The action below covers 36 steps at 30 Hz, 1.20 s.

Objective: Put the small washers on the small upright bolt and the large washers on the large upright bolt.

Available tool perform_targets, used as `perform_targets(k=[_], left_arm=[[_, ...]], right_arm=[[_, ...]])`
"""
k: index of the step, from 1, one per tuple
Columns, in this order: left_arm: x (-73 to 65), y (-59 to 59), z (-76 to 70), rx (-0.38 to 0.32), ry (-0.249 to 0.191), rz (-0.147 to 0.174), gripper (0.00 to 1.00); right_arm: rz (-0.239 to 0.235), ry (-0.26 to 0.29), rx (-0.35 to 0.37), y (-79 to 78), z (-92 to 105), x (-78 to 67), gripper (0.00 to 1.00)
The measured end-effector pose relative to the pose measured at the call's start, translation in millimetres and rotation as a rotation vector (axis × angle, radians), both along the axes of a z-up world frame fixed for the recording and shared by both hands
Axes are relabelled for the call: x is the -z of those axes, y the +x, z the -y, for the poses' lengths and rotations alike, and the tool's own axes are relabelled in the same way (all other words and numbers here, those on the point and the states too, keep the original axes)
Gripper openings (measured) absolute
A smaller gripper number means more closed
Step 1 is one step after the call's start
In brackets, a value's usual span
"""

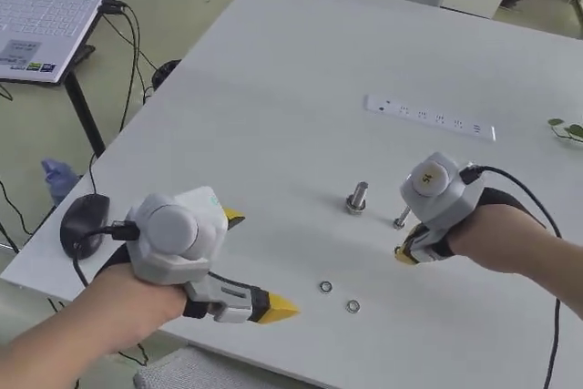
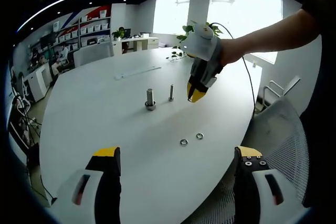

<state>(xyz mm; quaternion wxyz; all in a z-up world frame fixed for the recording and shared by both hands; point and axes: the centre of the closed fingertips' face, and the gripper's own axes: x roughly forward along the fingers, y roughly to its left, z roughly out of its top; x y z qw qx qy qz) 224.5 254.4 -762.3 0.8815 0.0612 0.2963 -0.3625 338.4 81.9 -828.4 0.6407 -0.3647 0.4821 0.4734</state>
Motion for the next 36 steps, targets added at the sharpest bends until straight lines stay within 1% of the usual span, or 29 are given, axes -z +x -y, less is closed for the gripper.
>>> perform_targets(k=[3,5,8,9,11,14,17,22,24,27,28,30,31,34,36], left_arm=[[4.6,0.1,-2.8,-0.002,0.005,-0.005,0.90],[8.6,-0.7,-5.6,-0.013,0.008,-0.024,0.90],[11.2,-2.5,-5.8,-0.012,0.011,-0.031,0.91],[13.6,-3.1,-6.3,-0.008,0.020,-0.035,0.91],[14.8,-3.2,-5.6,-0.005,0.024,-0.036,0.91],[14.9,-2.2,-4.5,-0.006,0.024,-0.039,0.91],[13.4,0.8,-3.4,-0.012,0.023,-0.032,0.91],[13.1,4.6,-4.4,-0.016,0.033,-0.032,0.90],[12.7,5.3,-4.5,-0.016,0.032,-0.031,0.89],[12.5,6.0,-4.5,-0.016,0.033,-0.034,0.89],[12.2,6.9,-5.1,-0.017,0.039,-0.027,0.90],[14.4,6.3,-6.1,-0.013,0.049,-0.031,0.89],[17.3,5.1,-6.4,-0.009,0.054,-0.044,0.89],[16.7,4.2,-5.1,-0.003,0.051,-0.044,0.89],[17.0,4.0,-4.7,-0.003,0.044,-0.052,0.89]], right_arm=[[0.006,-0.005,0.016,2.7,11.7,-0.1,0.12],[0.002,-0.007,0.030,2.5,17.5,-1.0,0.12],[0.005,0.004,0.050,2.2,21.7,-7.4,0.12],[0.005,0.006,0.052,2.6,22.3,-8.7,0.12],[0.013,0.006,0.057,5.0,23.8,-12.2,0.12],[0.021,0.011,0.058,10.3,23.1,-17.5,0.12],[0.023,0.012,0.062,16.1,22.6,-19.6,0.12],[0.034,0.022,0.062,26.8,19.1,-24.1,0.12],[0.045,0.022,0.055,32.2,17.9,-25.4,0.12],[0.069,0.043,0.066,42.7,14.0,-28.8,0.12],[0.074,0.049,0.067,45.3,13.0,-29.3,0.12],[0.087,0.059,0.071,50.9,10.5,-30.7,0.12],[0.086,0.059,0.071,52.3,9.8,-30.8,0.12],[0.087,0.062,0.068,57.3,7.5,-30.8,0.12],[0.089,0.059,0.063,61.1,6.2,-30.8,0.12]])
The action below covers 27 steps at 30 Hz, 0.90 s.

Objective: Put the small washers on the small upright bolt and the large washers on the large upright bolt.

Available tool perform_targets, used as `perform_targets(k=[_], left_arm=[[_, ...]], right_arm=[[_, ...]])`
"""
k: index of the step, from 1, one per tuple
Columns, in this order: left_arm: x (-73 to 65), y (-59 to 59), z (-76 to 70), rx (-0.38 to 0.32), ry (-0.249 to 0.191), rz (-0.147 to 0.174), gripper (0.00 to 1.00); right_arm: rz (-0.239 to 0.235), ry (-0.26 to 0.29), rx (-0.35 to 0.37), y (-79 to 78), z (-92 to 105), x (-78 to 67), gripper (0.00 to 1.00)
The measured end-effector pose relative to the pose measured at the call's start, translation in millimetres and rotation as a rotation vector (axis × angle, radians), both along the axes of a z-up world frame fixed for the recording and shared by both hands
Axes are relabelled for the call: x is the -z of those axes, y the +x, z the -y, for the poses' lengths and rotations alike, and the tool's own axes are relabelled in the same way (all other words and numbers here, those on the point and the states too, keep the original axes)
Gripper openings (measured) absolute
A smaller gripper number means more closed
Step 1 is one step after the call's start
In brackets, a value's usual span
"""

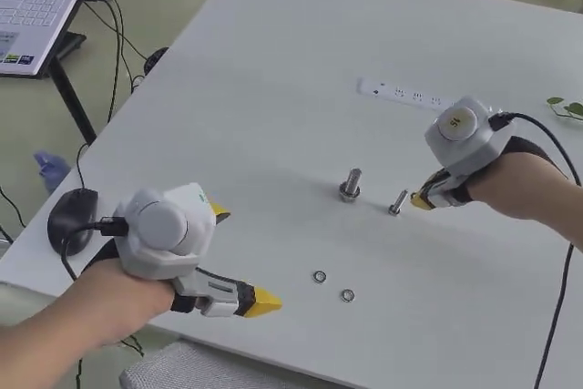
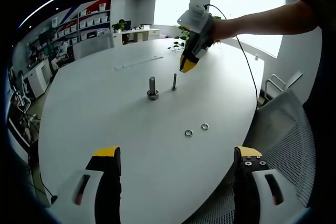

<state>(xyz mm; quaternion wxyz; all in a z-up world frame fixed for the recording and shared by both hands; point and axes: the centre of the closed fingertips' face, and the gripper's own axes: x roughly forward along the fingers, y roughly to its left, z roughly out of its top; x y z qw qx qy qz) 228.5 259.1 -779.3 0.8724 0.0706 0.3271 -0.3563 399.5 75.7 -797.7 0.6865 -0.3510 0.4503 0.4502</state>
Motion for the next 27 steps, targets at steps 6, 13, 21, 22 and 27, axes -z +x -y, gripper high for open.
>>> perform_targets(k=[6,13,21,22,27], left_arm=[[2.7,2.7,-0.6,0.005,-0.002,-0.009,0.89],[3.6,5.1,0.1,0.019,0.004,-0.012,0.87],[6.4,4.1,-1.5,0.027,0.000,-0.024,0.86],[6.8,4.2,-2.0,0.027,0.000,-0.029,0.86],[7.4,6.4,-2.8,0.028,0.001,-0.027,0.85]], right_arm=[[0.004,-0.004,-0.014,7.7,-6.4,0.4,0.12],[0.011,-0.023,-0.042,11.1,-11.7,6.8,0.12],[-0.007,-0.035,-0.043,12.8,-11.3,14.5,0.12],[-0.009,-0.040,-0.043,12.8,-10.7,15.5,0.12],[-0.009,-0.042,-0.044,13.7,-10.8,17.4,0.12]])
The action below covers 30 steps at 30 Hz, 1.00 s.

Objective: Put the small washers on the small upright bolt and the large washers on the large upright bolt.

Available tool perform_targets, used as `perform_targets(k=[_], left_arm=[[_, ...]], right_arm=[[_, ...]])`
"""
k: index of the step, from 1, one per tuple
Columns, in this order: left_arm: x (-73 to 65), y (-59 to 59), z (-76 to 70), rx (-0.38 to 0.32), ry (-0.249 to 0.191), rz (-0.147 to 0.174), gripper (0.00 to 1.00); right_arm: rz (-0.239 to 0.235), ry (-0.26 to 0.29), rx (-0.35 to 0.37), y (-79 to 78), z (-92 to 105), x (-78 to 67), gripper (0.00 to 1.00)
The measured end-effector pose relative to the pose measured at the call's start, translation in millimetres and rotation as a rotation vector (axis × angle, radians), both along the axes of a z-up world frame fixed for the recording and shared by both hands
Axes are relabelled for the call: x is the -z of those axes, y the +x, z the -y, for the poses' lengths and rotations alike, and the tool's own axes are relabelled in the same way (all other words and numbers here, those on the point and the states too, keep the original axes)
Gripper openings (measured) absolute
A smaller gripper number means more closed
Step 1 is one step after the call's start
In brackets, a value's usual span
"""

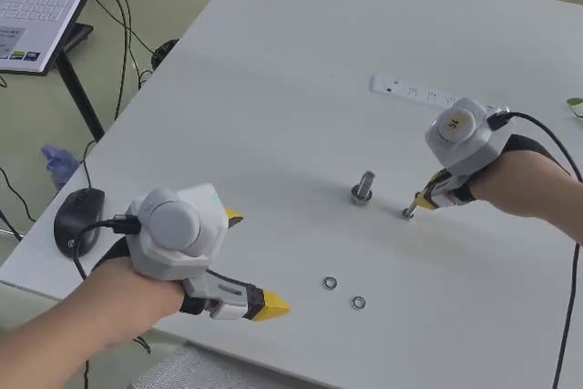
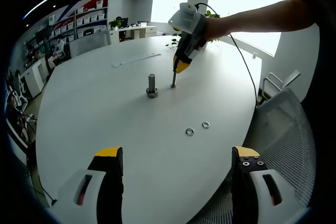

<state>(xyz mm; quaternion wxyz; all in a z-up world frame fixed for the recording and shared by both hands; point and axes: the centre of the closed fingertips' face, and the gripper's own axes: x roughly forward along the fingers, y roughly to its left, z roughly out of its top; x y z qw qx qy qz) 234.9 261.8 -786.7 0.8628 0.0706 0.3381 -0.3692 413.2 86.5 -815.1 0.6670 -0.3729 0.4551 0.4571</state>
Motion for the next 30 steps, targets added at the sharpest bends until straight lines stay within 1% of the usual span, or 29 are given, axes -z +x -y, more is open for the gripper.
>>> perform_targets(k=[3,6,9,11,20,24,29,30], left_arm=[[0.2,0.8,1.0,0.000,-0.003,-0.002,0.85],[2.0,0.4,2.0,0.000,-0.005,-0.013,0.84],[2.2,0.0,3.1,0.002,-0.008,-0.011,0.84],[2.6,-0.2,3.2,-0.002,-0.011,-0.017,0.84],[4.7,-0.3,0.6,-0.006,-0.010,-0.020,0.83],[6.2,-1.1,-0.2,-0.002,-0.001,-0.023,0.83],[7.6,-0.9,-0.1,-0.007,-0.007,-0.028,0.82],[8.2,-1.9,0.1,-0.011,-0.009,-0.034,0.82]], right_arm=[[-0.004,-0.002,-0.001,-0.1,-0.6,1.8,0.12],[-0.008,-0.004,-0.004,-0.3,-1.4,3.6,0.12],[-0.009,-0.011,-0.009,-0.5,-1.0,6.7,0.12],[-0.009,-0.013,-0.011,-0.4,-0.4,9.0,0.12],[-0.015,-0.021,-0.021,-0.4,0.9,23.4,0.13],[-0.023,-0.027,-0.024,-0.9,2.0,31.5,0.13],[-0.027,-0.033,-0.040,-3.1,1.9,40.9,0.13],[-0.030,-0.032,-0.041,-3.4,1.6,42.5,0.13]])
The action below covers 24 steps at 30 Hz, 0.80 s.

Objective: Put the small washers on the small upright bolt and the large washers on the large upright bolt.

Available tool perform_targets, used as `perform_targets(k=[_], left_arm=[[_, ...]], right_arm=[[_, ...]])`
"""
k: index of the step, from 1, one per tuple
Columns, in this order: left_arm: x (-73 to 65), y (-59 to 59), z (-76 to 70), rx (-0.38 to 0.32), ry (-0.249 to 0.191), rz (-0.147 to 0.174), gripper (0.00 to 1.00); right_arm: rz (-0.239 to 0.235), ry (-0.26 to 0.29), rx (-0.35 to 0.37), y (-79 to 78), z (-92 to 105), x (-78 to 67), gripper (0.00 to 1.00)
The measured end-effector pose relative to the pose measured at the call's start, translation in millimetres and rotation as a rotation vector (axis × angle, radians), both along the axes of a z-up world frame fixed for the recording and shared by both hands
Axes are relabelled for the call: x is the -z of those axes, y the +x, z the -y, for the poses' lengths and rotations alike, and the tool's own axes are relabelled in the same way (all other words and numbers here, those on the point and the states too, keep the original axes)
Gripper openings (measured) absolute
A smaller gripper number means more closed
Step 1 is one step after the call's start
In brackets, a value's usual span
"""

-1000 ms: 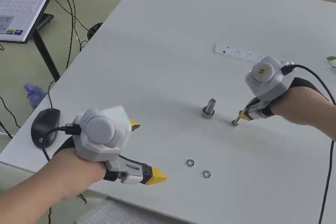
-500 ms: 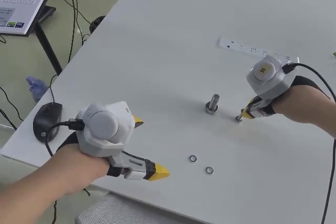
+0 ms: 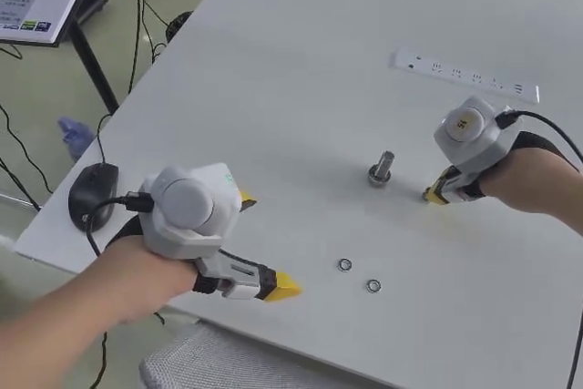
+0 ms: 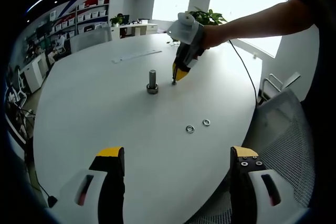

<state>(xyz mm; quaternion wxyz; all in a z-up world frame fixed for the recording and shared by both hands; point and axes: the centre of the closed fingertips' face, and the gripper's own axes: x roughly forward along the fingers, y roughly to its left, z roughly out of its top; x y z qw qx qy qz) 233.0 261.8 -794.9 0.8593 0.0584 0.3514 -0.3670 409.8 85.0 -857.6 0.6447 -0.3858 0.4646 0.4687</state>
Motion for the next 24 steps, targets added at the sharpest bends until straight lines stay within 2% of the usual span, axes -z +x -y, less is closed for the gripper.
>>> perform_targets(k=[5,7,21,24], left_arm=[[2.7,-6.6,2.5,0.010,-0.001,-0.007,0.82],[5.1,-8.3,1.9,0.010,0.002,-0.020,0.81],[5.2,-8.3,0.0,0.018,0.002,-0.021,0.80],[6.5,-10.2,1.3,0.021,0.001,-0.030,0.80]], right_arm=[[-0.004,-0.007,-0.008,-0.2,-0.6,5.1,0.13],[-0.007,0.001,-0.001,0.5,-1.7,4.6,0.13],[-0.005,-0.005,-0.005,1.6,-3.2,4.1,0.13],[-0.007,-0.006,-0.010,1.1,-3.0,4.0,0.13]])
